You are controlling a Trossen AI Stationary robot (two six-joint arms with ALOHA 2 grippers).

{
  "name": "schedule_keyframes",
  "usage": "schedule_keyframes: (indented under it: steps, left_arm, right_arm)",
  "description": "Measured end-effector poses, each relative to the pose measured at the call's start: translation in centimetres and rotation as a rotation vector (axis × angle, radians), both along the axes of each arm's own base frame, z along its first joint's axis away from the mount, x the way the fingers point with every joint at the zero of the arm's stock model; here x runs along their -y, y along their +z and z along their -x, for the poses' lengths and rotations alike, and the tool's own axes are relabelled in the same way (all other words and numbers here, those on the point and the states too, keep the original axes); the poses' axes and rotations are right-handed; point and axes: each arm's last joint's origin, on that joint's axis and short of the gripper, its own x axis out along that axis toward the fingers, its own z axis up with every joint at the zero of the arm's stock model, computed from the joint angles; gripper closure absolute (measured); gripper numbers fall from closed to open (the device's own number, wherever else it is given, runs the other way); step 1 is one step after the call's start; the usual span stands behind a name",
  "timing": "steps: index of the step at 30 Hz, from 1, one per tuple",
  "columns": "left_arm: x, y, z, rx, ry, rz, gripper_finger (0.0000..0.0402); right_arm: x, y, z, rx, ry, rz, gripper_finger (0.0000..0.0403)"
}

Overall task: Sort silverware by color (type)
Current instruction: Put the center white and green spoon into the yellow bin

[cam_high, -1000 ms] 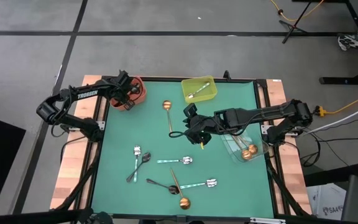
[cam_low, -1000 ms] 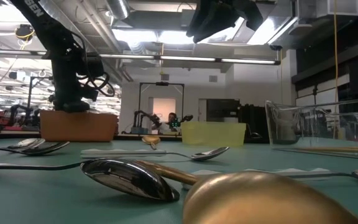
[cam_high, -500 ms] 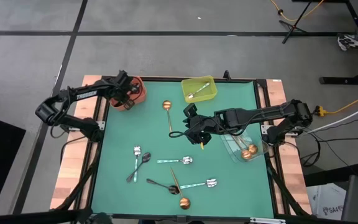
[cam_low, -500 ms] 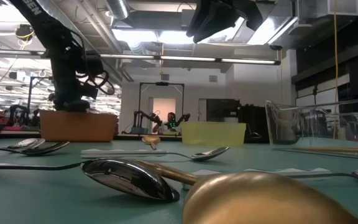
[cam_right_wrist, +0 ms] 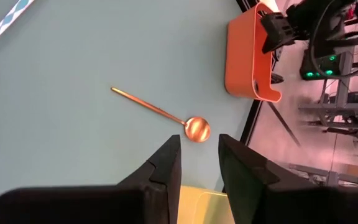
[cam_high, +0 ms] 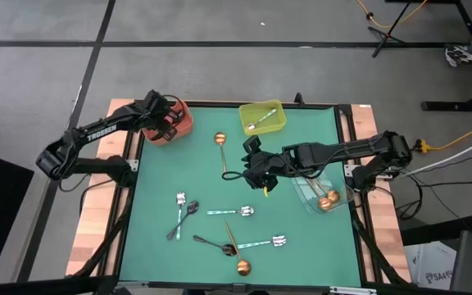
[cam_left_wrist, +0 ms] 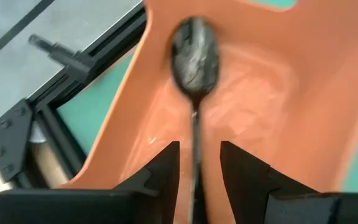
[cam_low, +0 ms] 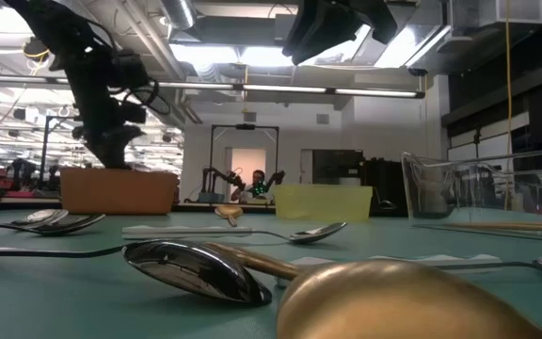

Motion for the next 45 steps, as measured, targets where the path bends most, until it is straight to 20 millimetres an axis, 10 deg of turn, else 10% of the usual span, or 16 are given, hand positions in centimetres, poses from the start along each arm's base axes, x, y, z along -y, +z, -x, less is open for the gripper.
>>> schedule_keyframes:
  steps: [45]
  left_arm:
    - [7.9, 3.3, -4.5, 0.398, -0.354, 0.126, 0.0292]
  right_arm:
    - [-0.5, -0.2, -0.1, 0.004, 0.045, -0.208, 0.0303]
